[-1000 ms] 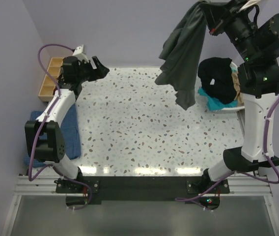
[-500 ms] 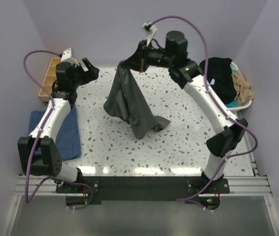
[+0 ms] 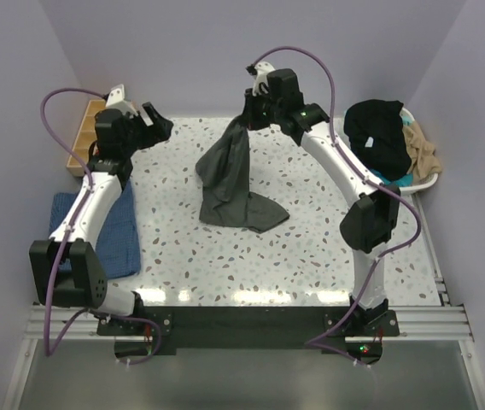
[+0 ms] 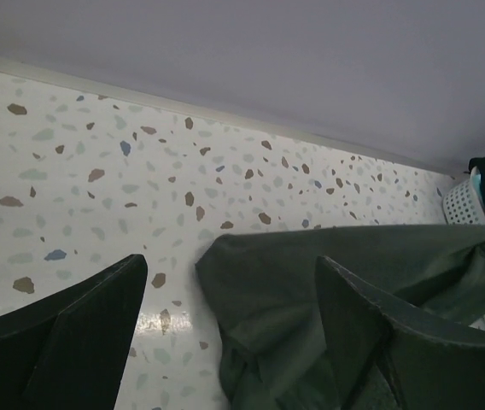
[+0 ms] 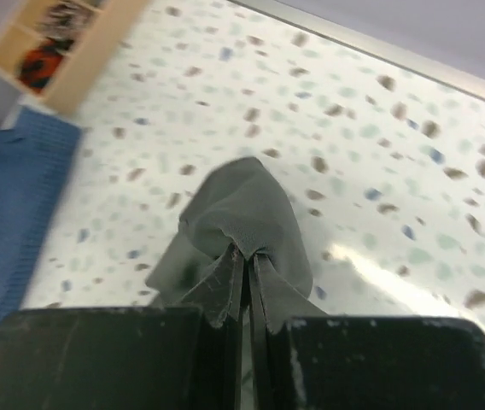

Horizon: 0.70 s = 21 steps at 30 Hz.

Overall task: Fold and stack the t-shirts
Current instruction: Move the tshirt to the center of the board

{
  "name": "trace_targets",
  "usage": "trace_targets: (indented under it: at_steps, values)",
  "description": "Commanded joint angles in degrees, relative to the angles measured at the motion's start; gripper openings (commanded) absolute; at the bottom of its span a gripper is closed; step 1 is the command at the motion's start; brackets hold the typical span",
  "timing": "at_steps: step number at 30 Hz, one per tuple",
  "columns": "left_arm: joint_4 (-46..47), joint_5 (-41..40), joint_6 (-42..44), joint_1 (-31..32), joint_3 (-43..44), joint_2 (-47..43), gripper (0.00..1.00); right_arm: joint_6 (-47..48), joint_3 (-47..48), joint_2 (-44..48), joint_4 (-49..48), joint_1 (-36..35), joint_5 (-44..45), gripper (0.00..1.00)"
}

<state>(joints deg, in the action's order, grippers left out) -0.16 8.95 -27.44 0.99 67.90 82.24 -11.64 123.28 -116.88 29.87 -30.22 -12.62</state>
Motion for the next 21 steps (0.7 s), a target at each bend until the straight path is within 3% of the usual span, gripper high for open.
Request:
trace_targets:
  at_steps: [1, 3, 6, 7, 10, 13, 18, 21]
  values:
    - [2.45, 8.70, 0.55, 1.46, -0.66, 5.37, 0.85, 2.94, -5.67, 2.62, 0.28, 3.14, 14.88, 0.00]
    - [2.54, 9.85, 0.46, 3.48, 0.30, 8.19, 0.85, 1.71, -8.39, 2.45, 0.98, 5.85, 15.96, 0.00]
    - [3.50, 10.12, -0.59, 5.94, 1.62, 13.46, 0.83, 1.09, -11.73, 1.39, 1.60, 8.76, 20.43, 0.40]
    - [4.29, 10.38, -0.86, 6.47, 1.97, 15.48, 0.82, 1.09, -12.71, 1.57, 1.60, 9.21, 23.23, 0.58]
    - [5.26, 11.09, -0.77, 8.67, 3.81, 18.56, 0.82, 1.88, -16.93, 2.79, 1.77, 10.70, 31.59, 0.75]
    - [5.17, 11.26, -0.16, 10.87, 6.27, 21.47, 0.82, 1.88, -21.76, 6.57, 1.43, 10.97, 32.24, 0.78]
    - [4.21, 11.27, -0.33, 14.03, 11.80, 27.61, 0.82, -0.66, -29.41, 10.97, -1.66, 10.79, 17.04, 0.78]
    - [4.82, 10.91, -0.77, 15.00, 13.57, 30.34, 0.82, -2.51, -31.61, 11.23, -1.39, 10.53, 15.09, 0.78]
